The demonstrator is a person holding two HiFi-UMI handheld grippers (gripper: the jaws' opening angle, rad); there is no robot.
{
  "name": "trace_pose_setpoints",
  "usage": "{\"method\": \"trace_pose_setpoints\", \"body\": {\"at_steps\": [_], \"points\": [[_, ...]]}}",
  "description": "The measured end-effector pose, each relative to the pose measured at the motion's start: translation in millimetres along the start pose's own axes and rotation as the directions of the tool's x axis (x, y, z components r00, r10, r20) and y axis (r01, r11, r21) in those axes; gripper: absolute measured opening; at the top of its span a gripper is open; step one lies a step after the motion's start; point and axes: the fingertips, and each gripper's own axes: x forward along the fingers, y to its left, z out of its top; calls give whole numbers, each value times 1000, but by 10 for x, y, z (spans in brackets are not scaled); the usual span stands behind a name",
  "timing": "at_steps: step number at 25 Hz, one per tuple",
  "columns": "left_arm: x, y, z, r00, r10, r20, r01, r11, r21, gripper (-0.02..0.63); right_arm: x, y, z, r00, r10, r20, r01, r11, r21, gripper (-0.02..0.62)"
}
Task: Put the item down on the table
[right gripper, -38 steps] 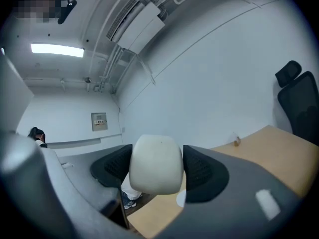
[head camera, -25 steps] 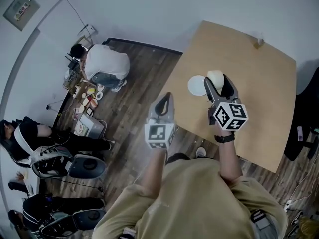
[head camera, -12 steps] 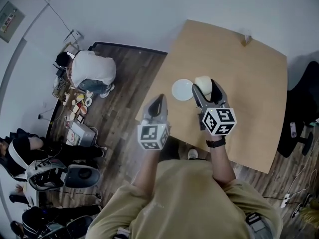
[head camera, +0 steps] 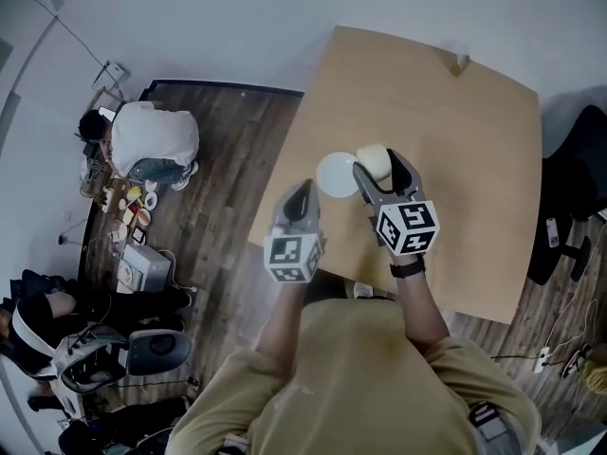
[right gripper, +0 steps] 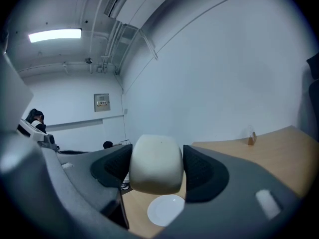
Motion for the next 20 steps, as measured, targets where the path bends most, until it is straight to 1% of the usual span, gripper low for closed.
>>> {"method": "trace_pose_setpoints", "body": {"at_steps": [6,10,13,16,20], "points": [[399,303,-270,997,-12,-72,9,999,-50,2,489,-128,-291,996,-13,-88,13,1000,1,322],[641,501,-528,991,-20,-130,9,997,-81,2,863,-226,-664,986,-18,-165,14,1000,-26,322],[771,645,-699,986,-20,-167,2,994,-111,2,1092,-280,-1090,967,-33,-253,22,999,-45,322],[914,771,-875,979,-21,-202,-5,992,-128,2,1264,-365,-1477,943,-44,-329,32,999,-42,322],[1046,982,-1072,972,-17,-236,-22,987,-160,2,1510,-367,-1901,919,-28,-393,16,999,-33,322]]}}
